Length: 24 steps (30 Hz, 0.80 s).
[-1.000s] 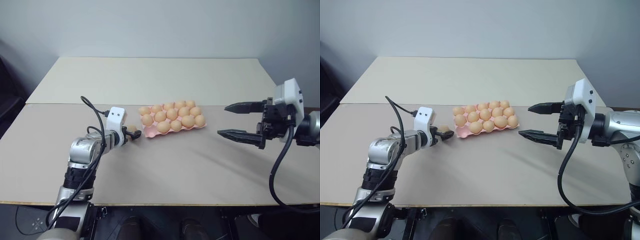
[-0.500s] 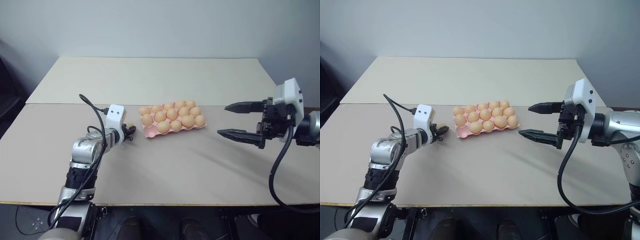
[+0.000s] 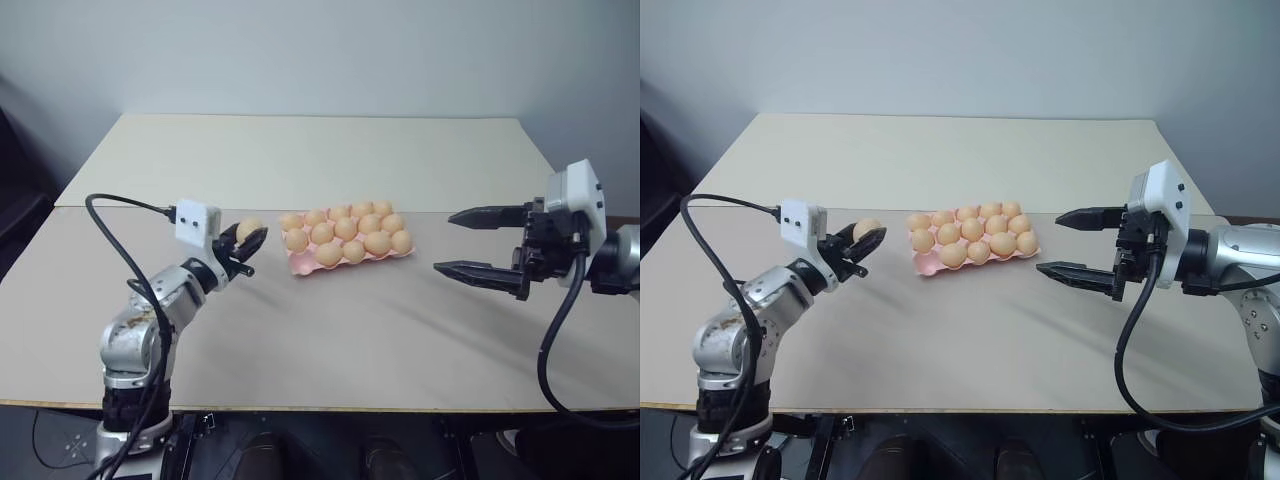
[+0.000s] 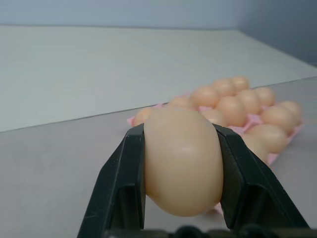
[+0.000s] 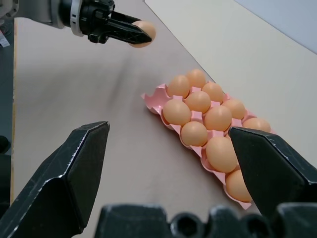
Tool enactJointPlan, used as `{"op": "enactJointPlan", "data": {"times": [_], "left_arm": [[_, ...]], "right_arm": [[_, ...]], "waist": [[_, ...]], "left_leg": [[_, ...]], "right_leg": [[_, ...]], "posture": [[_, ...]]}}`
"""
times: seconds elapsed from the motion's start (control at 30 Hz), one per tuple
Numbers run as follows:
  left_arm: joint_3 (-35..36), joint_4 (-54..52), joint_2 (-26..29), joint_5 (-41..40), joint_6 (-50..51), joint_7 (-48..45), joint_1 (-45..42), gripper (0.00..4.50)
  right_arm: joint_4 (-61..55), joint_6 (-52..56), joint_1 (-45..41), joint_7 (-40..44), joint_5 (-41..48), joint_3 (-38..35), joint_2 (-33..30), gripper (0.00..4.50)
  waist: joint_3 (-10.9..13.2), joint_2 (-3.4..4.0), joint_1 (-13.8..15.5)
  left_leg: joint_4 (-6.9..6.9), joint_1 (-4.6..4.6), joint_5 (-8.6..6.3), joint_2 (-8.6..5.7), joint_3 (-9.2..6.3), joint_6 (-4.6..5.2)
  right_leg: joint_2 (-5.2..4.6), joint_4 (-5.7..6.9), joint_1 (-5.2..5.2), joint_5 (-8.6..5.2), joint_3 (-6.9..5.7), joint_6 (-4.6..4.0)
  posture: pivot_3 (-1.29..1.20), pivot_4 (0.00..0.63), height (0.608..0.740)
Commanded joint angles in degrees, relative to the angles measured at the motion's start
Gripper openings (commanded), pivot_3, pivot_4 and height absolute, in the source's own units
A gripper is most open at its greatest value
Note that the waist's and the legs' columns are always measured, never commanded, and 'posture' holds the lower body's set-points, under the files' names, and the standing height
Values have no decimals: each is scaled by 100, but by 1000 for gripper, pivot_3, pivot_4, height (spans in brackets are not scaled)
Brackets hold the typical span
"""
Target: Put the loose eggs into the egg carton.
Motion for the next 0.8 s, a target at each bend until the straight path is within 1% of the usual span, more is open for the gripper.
{"op": "enactJointPlan", "data": {"times": [0.03, 0.1, 0.2, 0.43, 0.53, 0.63, 0.7, 0.8], "left_arm": [[-464, 59, -254, 157, -765, -212, 91, 1560], [-713, 321, -436, 409, -1257, -190, 139, 1560], [-948, 828, -609, 756, -1715, -58, 22, 1559], [-1108, 1574, -804, 1098, -2136, 83, -280, 1542], [-1148, 1637, -811, 1142, -2037, 138, -306, 1542], [-1132, 1521, -809, 1087, -1706, 194, -282, 1542], [-1147, 1435, -755, 1113, -1697, 150, -194, 1542], [-1128, 1305, -631, 1034, -1174, 126, -112, 1542]], "right_arm": [[-150, -45, -37, -11, 72, -204, -91, 4500], [-170, -33, -17, -18, 84, -224, -97, 4500], [-216, -4, 36, -34, 109, -278, -119, 4500], [-287, 42, 135, -88, 158, -374, -173, 4500], [-329, 65, 171, -120, 184, -406, -181, 4500], [-343, 80, 197, -134, 189, -430, -187, 4500], [-361, 92, 215, -139, 192, -448, -190, 4500], [-384, 121, 235, -148, 206, -476, -188, 4500]], "waist": [[0, 0, 4], [0, 0, 0], [0, 0, -8], [0, 0, -8], [0, 0, -12], [0, 0, -10], [0, 0, -11], [0, 0, -11]], "left_leg": [[0, -1, 0, 0, 0, 0], [0, -1, -1, 0, 0, 1], [0, 0, -1, 0, -1, 2], [0, -1, -1, 0, -1, 3], [0, -2, -2, 0, -1, 4], [0, -1, -2, 0, -1, 4], [0, 0, -2, 0, -1, 4], [0, -1, -2, 1, -1, 4]], "right_leg": [[0, -1, 0, 0, 0, 1], [0, -2, 0, 0, 0, 1], [2, -1, 0, 0, 0, 1], [1, -2, 0, 1, 0, 1], [2, -4, -1, 1, 0, 1], [2, 0, -1, 1, 0, 1], [2, 1, -1, 1, 0, 1], [2, 0, -1, 1, 0, 1]], "posture": [[0, 150, 740], [0, 150, 740], [0, 150, 740], [0, 150, 740], [0, 150, 740], [0, 150, 740], [0, 150, 740], [0, 150, 740]]}}
